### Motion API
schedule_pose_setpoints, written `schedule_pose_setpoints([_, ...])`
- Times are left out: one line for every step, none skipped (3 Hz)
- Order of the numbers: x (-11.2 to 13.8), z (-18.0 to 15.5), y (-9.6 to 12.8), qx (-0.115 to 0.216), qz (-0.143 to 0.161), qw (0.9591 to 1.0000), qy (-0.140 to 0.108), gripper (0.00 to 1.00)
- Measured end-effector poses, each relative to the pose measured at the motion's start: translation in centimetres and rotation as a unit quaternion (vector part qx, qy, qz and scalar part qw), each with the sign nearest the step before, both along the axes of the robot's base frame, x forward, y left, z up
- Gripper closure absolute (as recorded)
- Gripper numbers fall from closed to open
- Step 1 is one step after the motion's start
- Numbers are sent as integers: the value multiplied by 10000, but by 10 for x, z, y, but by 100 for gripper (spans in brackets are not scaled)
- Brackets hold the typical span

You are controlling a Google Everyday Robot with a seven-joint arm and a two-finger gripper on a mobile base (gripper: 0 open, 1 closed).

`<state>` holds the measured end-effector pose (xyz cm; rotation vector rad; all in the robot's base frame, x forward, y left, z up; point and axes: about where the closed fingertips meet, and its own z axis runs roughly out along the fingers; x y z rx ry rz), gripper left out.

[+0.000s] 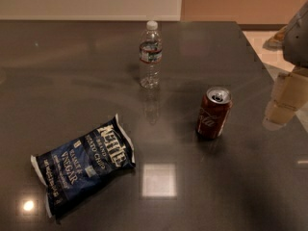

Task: Move water bottle near blue chip bag

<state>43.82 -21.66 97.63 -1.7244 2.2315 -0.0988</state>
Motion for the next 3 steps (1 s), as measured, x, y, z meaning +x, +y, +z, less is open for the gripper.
schedule_pose_setpoints([0,0,0,0,0,10000,-4,0])
schedule_pose_setpoints([16,1,7,138,96,9998,140,0])
schedule_pose_setpoints([47,4,27,394,250,9986,243,0])
